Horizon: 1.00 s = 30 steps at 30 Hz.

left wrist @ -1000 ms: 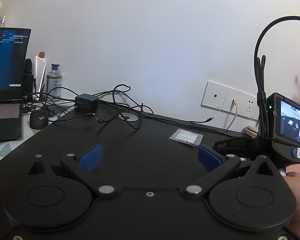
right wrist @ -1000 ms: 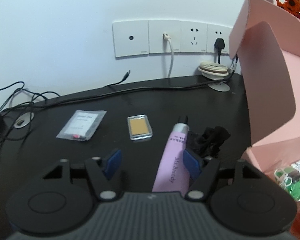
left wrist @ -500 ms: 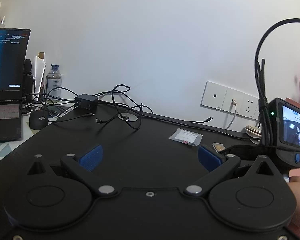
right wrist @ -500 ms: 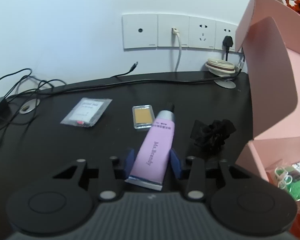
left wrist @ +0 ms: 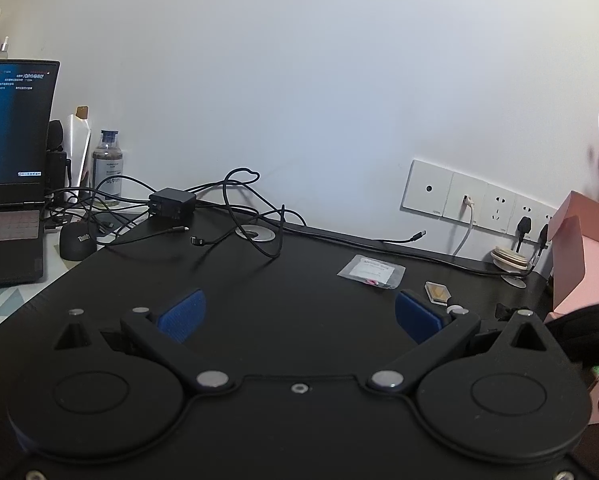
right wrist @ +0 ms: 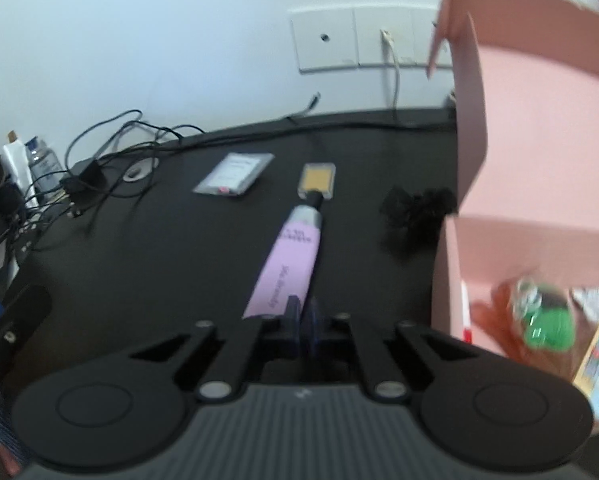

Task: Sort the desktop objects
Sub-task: 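Close the right gripper on the pink tube, then lift the tube with the right gripper and carry it over the pink box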

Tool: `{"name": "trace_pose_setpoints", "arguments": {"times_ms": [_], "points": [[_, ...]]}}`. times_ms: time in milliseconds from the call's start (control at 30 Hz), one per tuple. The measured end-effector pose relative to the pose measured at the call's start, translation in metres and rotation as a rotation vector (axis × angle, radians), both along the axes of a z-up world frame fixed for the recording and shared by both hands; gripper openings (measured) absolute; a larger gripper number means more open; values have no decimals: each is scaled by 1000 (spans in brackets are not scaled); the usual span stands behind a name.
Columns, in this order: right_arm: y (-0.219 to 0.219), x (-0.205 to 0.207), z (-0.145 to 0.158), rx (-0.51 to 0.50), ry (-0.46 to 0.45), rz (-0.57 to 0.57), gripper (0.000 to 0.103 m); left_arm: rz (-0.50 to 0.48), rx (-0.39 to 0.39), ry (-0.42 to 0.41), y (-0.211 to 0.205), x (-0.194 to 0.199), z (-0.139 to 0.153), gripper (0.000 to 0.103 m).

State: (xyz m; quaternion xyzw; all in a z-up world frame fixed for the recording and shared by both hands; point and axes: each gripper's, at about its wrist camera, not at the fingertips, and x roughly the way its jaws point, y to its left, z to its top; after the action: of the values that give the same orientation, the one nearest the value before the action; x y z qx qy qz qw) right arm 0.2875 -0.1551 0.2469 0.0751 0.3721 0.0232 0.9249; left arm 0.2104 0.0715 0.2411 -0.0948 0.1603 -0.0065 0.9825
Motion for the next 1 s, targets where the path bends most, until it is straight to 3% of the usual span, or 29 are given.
{"name": "trace_pose_setpoints", "arguments": {"times_ms": [67, 100, 167, 467, 633, 767, 1000], "points": [[0, 8, 5, 12, -17, -13, 15, 1, 4, -2, 0, -1, 0, 103], [1, 12, 7, 18, -24, -20, 31, 3, 6, -5, -1, -1, 0, 103], [4, 26, 6, 21, -14, -43, 48, 4, 13, -10, -2, -2, 1, 103], [13, 69, -15, -30, 28, -92, 48, 3, 4, -8, -2, -2, 0, 103], [25, 70, -20, -136, 16, -34, 48, 1, 14, -12, -3, -2, 1, 103], [29, 67, -21, -164, -1, 9, 33, -4, 45, -28, -9, -4, 2, 103], [27, 45, -15, -141, -37, 66, 31, -12, 78, -43, -15, -7, 3, 103]]}}
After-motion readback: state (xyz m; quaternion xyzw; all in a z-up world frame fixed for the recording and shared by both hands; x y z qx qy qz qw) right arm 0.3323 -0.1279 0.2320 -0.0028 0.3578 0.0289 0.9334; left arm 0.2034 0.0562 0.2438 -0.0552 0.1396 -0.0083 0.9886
